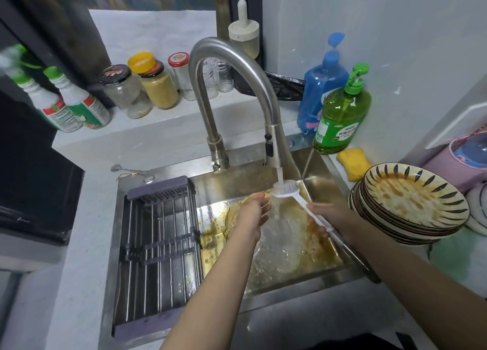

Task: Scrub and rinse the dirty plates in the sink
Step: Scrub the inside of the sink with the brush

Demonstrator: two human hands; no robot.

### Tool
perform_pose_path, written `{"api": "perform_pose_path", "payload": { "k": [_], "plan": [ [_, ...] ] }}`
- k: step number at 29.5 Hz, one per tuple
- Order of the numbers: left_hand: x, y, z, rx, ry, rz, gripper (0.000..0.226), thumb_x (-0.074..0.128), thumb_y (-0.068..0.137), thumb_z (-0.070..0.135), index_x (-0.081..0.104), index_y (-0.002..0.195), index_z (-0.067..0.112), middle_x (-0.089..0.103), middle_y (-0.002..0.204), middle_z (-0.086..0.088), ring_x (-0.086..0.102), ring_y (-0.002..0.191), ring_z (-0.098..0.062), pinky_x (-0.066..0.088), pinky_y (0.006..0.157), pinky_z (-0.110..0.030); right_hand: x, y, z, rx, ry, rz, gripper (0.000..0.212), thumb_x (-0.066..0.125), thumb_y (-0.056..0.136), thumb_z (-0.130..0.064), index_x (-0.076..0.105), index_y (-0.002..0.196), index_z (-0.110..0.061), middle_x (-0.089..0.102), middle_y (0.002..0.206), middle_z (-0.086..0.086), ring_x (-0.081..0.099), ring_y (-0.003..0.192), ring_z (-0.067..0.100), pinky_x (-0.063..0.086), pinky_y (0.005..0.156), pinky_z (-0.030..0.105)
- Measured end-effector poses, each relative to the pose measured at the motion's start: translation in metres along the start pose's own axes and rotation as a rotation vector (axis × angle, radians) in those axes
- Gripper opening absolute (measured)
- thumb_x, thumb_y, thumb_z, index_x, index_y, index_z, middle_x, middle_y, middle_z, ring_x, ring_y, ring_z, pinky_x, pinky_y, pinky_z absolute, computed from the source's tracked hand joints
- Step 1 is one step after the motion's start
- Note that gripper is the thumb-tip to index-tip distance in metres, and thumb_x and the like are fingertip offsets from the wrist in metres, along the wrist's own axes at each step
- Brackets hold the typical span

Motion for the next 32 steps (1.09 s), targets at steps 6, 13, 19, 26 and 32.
{"api": "perform_pose_path", "payload": {
  "k": [6,13,19,26,32],
  "plan": [
    [0.002,0.004,0.003,-0.002,-0.008,-0.012,0.028,0.042,0.097,0.006,0.058,0.119,0.013,0.062,0.093,0.001,0.06,0.081,-0.011,0.044,0.07,-0.024,-0.004,0.012,0.001,0.126,0.154,-0.058,0.023,0.042,0.101,-0.023,0.06,0.108,-0.011,0.047,0.064,0.001,0.035,0.038,0.006,0.031,0.033,0.017],
    [0.007,0.01,0.001,0.002,0.004,-0.039,0.025,0.039,0.098,0.009,0.059,0.112,0.014,0.064,0.096,0.002,0.061,0.085,-0.012,0.045,0.077,-0.027,-0.009,0.007,-0.002,0.161,0.156,-0.077,0.026,0.042,0.1,-0.024,0.058,0.115,-0.008,0.047,0.062,0.001,0.032,0.039,0.006,0.028,0.034,0.017],
    [0.005,0.012,0.001,0.001,0.008,-0.033,0.027,0.04,0.097,0.006,0.061,0.113,0.014,0.065,0.096,-0.001,0.061,0.081,-0.011,0.044,0.071,-0.024,-0.003,-0.002,-0.01,0.057,-0.072,-0.004,0.028,0.05,0.098,-0.021,0.06,0.117,-0.002,0.053,0.065,0.005,0.039,0.039,0.01,0.031,0.037,0.018],
    [0.0,0.015,-0.002,0.013,0.007,-0.053,0.035,0.037,0.096,0.004,0.065,0.115,0.011,0.069,0.094,0.0,0.062,0.084,-0.01,0.044,0.073,-0.025,0.003,0.003,-0.012,-0.197,-0.444,0.139,0.024,0.057,0.094,-0.02,0.068,0.114,-0.011,0.061,0.065,0.003,0.046,0.049,0.014,0.035,0.042,0.021],
    [-0.004,0.017,0.0,0.01,-0.065,-0.05,0.028,0.04,0.097,0.003,0.063,0.109,0.011,0.068,0.094,-0.001,0.061,0.086,-0.011,0.047,0.075,-0.025,0.01,0.009,-0.02,-0.211,-0.486,0.084,0.031,0.053,0.095,-0.009,0.06,0.126,-0.007,0.062,0.073,0.006,0.042,0.041,0.006,0.033,0.038,0.015]
  ]
}}
Point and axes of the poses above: each hand's wrist, its own y-axis towards the middle knuckle, its own x-axis out of the palm, z = x × y, the point moved 2 cm from there along y, towards the middle knuckle
